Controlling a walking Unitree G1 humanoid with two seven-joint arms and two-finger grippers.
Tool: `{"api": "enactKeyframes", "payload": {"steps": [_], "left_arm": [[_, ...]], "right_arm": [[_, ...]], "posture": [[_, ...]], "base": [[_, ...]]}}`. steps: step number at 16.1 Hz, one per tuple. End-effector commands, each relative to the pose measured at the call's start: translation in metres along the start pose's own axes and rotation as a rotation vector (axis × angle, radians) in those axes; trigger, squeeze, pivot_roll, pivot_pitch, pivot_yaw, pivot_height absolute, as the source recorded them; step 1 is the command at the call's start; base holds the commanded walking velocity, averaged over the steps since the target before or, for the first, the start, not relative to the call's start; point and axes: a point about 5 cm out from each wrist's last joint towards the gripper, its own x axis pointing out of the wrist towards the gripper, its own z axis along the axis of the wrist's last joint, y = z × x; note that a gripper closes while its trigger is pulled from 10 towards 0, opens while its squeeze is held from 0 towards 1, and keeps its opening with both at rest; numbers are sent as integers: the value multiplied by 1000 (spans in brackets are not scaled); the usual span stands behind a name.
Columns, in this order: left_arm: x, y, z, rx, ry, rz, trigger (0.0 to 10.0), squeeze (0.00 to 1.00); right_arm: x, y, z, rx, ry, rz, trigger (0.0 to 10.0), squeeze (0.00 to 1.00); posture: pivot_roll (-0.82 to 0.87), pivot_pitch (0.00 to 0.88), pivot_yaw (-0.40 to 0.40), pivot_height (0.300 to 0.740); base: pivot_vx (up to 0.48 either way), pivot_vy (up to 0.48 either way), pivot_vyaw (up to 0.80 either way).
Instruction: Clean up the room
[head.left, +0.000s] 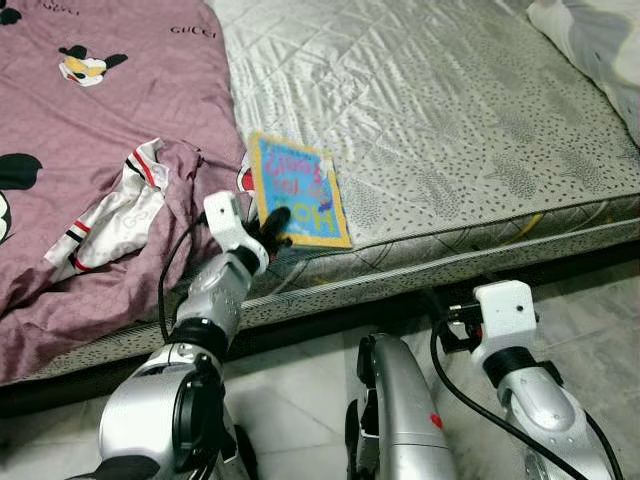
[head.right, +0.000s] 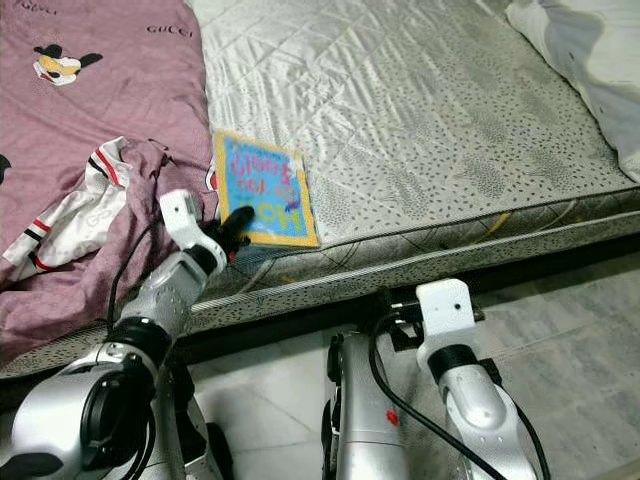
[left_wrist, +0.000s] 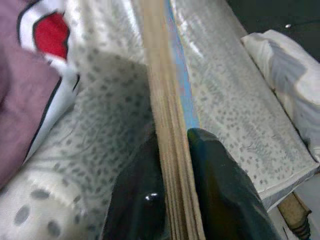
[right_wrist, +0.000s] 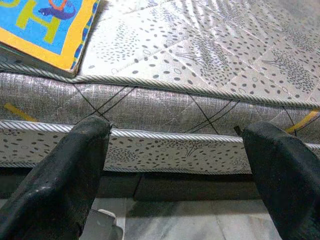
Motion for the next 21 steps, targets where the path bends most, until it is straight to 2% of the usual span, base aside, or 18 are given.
{"api": "enactKeyframes", "payload": {"steps": [1, 3, 5, 6, 7, 8, 9, 11, 13, 15, 18, 21], "left_arm": [[-2, 5, 9, 54, -27, 19, 0, 0], [-4, 9, 20, 92, -79, 26, 0, 0], [-12, 17, 32, 177, -148, 41, 0, 0], [-25, 25, 40, 284, -207, 69, 0, 0], [-31, 30, 42, 338, -219, 86, 0, 0], [-46, 38, 42, 404, -234, 118, 0, 0], [-54, 42, 40, 436, -238, 136, 0, 0], [-81, 49, 28, 526, -236, 178, 0, 0], [-107, 50, 13, 557, -229, 239, 0, 0], [-117, 45, 5, 563, -221, 253, 0, 0], [-119, 41, 1, 566, -204, 262, 0, 0], [-114, 35, 2, 557, -204, 253, 0, 0]], "right_arm": [[1, -2, -5, 3, 11, -17, 10000, 0], [12, 1, -1, 14, -18, -20, 10000, 0], [26, 6, 4, 60, -50, -14, 10000, 0], [34, 15, 7, 149, -60, 4, 10000, 0], [40, 20, 7, 205, -54, 18, 10000, 0], [47, 33, 6, 267, -26, 74, 10000, 0], [50, 39, 6, 300, -26, 103, 10000, 0], [57, 59, 11, 387, -51, 195, 10000, 0], [70, 69, 23, 467, -102, 209, 10000, 0], [76, 70, 28, 511, -123, 215, 10000, 0], [82, 69, 33, 539, -159, 232, 10000, 0], [83, 68, 36, 535, -189, 241, 10000, 0]], "posture": [[-165, 213, -25, 524], [-139, 181, -12, 524], [-105, 147, 0, 524], [-83, 127, 4, 524], [-64, 111, 8, 524], [-36, 83, 12, 524], [-32, 78, 13, 524], [-4, 45, 18, 524], [27, 0, 26, 524], [39, 0, 31, 524], [36, 0, 36, 524], [25, 0, 43, 524]], "base": [[0, 0, 0], [0, 0, 0], [0, 0, 0], [0, 0, 0], [0, 0, 0], [0, 0, 0], [0, 0, 0], [0, 0, 0], [0, 0, 0], [0, 0, 0], [0, 0, 0], [0, 0, 0]]}}
